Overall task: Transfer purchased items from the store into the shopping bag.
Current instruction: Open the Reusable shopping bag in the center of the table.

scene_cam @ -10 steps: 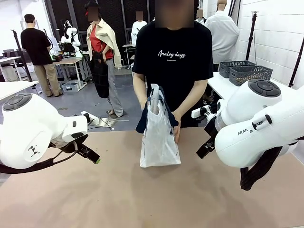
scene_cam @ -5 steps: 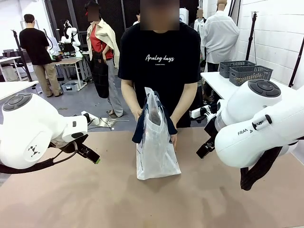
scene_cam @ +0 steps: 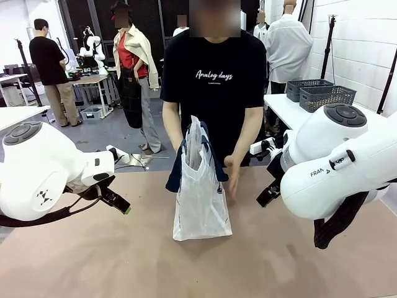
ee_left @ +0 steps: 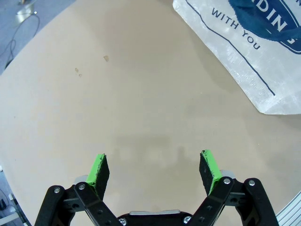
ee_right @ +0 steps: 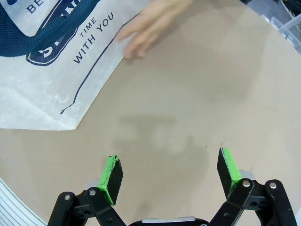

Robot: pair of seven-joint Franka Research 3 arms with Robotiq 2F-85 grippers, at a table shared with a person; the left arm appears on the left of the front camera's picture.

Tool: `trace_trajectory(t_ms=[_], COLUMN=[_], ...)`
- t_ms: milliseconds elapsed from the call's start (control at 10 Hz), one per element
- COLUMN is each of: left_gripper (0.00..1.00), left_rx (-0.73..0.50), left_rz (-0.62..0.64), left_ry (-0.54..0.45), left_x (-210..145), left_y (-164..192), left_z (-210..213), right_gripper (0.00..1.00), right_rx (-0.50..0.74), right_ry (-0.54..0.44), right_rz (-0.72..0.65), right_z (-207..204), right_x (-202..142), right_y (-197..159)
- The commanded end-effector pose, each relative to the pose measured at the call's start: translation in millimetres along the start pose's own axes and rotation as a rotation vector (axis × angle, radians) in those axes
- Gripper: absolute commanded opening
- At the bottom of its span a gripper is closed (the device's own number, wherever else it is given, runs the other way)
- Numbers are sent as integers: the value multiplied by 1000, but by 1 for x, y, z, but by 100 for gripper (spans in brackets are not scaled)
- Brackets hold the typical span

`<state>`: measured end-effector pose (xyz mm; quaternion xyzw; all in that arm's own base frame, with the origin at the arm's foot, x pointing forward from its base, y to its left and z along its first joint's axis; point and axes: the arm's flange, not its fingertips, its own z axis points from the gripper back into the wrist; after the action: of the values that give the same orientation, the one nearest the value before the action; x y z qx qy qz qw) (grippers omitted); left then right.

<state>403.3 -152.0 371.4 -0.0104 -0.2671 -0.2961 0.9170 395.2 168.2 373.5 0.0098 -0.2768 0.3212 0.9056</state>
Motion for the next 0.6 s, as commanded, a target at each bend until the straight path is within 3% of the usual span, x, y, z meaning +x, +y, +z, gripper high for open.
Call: trace_trajectory(t_ms=[0,500], left_gripper=[100,100], left_rx=[1,1], left_rz=[2,2], left_ry=[0,0], left_x=[0,0], left_y=[1,1], left_z=[0,0], right_gripper=[100,100], right_rx=[0,0], right_ry=[0,0], right_rz=[0,0], right_z=[0,0], right_x=[0,0], right_y=[0,0])
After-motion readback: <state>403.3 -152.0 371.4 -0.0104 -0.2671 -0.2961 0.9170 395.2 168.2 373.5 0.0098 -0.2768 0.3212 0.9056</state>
